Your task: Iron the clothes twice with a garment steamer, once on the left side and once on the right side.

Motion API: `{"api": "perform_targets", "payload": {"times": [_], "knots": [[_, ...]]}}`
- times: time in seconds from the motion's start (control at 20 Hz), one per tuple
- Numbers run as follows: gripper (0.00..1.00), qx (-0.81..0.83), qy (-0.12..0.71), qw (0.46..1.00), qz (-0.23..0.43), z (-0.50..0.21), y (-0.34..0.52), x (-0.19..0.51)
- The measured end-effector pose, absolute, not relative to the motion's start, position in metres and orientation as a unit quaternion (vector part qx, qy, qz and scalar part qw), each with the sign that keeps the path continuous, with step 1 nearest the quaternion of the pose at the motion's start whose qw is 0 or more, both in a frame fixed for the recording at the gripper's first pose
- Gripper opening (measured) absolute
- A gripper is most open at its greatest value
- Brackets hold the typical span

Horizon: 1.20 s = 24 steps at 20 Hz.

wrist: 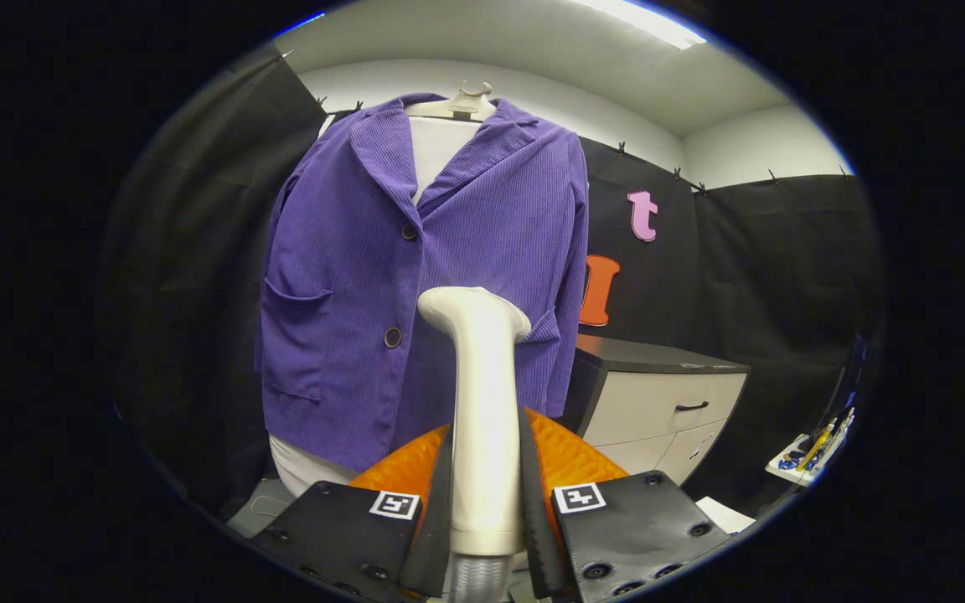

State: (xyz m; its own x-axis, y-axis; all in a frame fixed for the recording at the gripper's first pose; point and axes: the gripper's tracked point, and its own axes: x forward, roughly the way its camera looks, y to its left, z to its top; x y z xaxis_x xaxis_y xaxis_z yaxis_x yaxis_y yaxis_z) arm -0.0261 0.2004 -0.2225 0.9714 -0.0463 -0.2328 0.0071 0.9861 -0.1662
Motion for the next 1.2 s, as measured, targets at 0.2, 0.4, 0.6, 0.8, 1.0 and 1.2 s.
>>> {"api": "perform_targets", "payload": {"times": [0.2, 0.4, 0.6, 0.8, 1.0, 1.2], "knots": [[0.45, -0.076, 0.113, 0.991, -0.016, -0.215, 0.2, -0.027], [0.45, -0.072, 0.101, 0.992, -0.021, -0.198, 0.199, -0.024], [0.45, -0.079, 0.073, 0.994, -0.023, -0.17, 0.201, -0.021], [0.45, -0.086, 0.038, 0.995, -0.017, -0.13, 0.207, -0.019], [0.45, -0.077, 0.018, 0.997, -0.004, -0.099, 0.22, -0.015], [0.45, -0.057, 0.005, 0.998, 0.008, -0.069, 0.232, -0.011]]}}
